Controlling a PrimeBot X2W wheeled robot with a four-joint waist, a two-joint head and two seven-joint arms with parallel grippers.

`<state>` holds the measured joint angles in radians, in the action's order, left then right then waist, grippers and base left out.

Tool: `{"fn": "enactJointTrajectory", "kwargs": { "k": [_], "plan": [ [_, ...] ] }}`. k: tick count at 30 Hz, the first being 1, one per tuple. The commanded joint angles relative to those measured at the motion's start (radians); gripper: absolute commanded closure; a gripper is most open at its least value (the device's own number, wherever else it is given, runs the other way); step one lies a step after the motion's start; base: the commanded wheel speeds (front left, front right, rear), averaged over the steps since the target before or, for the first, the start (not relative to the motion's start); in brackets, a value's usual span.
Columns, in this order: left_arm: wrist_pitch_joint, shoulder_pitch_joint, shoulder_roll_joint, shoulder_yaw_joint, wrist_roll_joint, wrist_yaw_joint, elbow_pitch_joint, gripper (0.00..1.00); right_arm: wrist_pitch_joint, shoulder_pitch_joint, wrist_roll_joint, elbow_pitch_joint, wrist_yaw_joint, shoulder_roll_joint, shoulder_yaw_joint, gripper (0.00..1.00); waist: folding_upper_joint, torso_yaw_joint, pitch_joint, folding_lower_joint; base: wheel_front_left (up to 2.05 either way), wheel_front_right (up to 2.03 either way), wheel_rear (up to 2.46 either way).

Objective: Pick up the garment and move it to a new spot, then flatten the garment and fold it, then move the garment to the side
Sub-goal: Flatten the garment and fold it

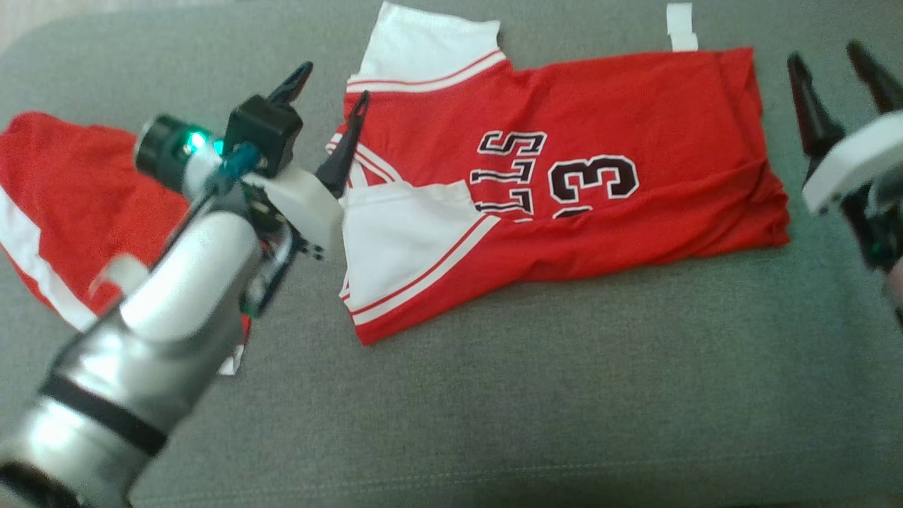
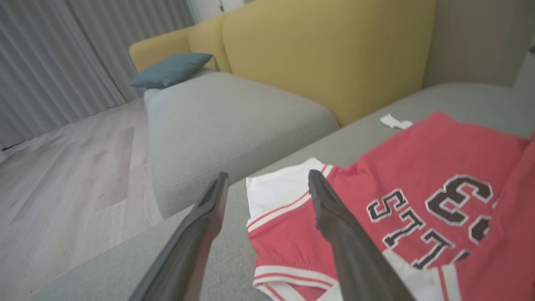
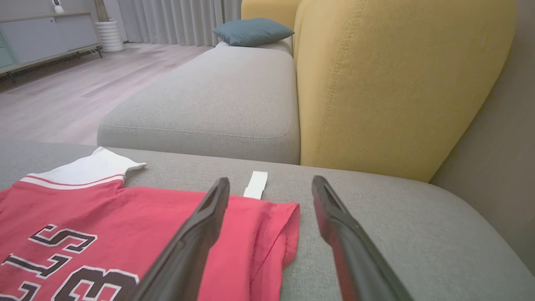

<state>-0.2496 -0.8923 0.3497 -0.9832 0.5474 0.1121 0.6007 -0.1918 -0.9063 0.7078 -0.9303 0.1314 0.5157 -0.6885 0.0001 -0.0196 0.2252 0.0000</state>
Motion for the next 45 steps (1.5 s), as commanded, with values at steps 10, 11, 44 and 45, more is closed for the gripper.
{"fn": "enactJointTrajectory", "kwargs": {
  "k": [10,11,44,45],
  "plan": [
    [-0.012,0.373,-0.071,0.395,-0.101,0.175,-0.445,0.0,-0.07,0.338,-0.24,0.22,-0.001,-0.09,0.344,0.0,-0.0001,0.004,-0.113,0.0,0.0,0.0,0.0],
    [-0.012,0.409,-0.086,0.416,-0.114,0.174,-0.466,0.0,-0.07,0.381,-0.277,0.247,-0.001,-0.107,0.378,0.0,-0.0001,0.003,-0.12,0.0,0.0,0.0,0.0],
    [0.095,0.558,-0.288,0.589,-0.283,0.02,0.003,0.0,-0.004,0.671,-0.581,0.589,-0.001,-0.369,0.723,0.0,-0.0001,-0.059,-0.056,0.0,0.0,0.0,0.0],
    [0.108,0.549,-0.288,0.585,-0.284,0.022,0.025,0.0,-0.004,0.669,-0.58,0.59,-0.001,-0.369,0.724,0.0,-0.0001,-0.063,-0.051,0.0,0.0,0.0,0.0]
  ]
}}
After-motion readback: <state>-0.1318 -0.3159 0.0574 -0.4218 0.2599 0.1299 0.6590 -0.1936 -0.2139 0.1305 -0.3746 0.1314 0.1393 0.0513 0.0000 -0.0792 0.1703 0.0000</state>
